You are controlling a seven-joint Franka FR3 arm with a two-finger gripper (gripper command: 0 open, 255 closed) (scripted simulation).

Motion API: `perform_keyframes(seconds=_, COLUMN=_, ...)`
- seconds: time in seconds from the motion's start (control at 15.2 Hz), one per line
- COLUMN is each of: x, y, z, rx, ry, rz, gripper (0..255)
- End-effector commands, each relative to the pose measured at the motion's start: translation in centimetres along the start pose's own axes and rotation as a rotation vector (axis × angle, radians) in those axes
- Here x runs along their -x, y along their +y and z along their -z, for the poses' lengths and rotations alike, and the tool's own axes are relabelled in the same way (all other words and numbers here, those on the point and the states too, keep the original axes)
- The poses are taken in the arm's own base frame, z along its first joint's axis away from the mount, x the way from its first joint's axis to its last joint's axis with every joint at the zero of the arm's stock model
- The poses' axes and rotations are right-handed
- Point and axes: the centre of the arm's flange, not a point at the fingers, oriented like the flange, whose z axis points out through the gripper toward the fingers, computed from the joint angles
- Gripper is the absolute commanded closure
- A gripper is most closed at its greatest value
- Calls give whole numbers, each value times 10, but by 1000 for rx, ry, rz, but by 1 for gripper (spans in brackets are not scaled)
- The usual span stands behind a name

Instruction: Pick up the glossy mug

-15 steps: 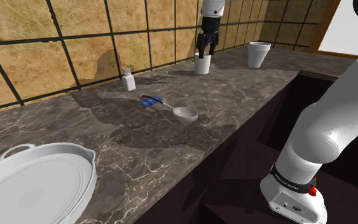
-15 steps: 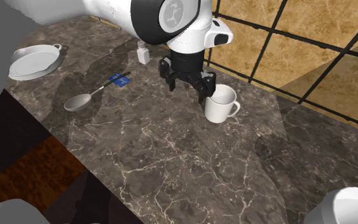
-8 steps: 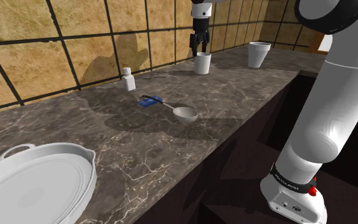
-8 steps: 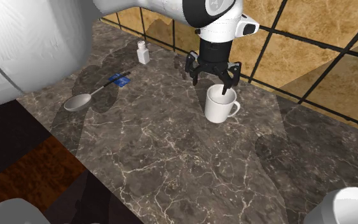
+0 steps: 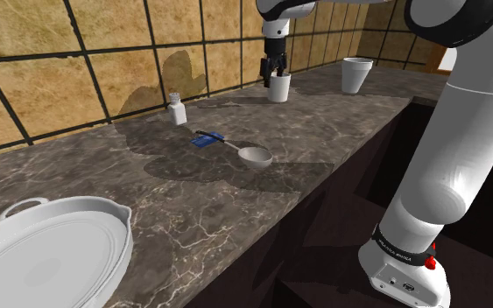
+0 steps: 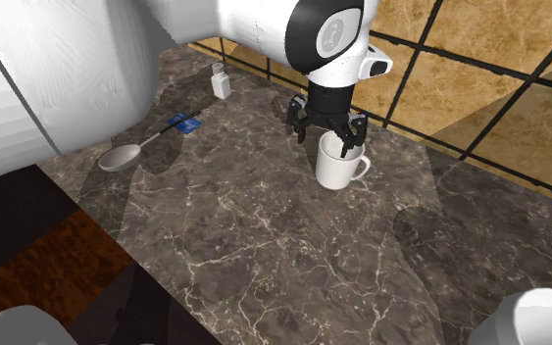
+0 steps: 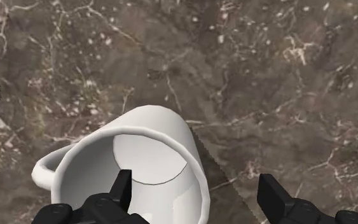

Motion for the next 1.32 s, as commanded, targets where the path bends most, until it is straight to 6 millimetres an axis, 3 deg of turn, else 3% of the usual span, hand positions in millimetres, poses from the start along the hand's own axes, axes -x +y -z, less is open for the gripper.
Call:
perform_keyframes(seconds=0.0, x=-1, y=-1, z=-2, rx=0, ry=0, rz=0, gripper=255)
perform_keyframes(seconds=0.59, x=0, y=-1, z=-2, rx=0, ry=0, rz=0, gripper=255)
perform_keyframes(seconds=1.25, x=1, y=2, z=50, rx=0, ry=0, rz=0, gripper=255)
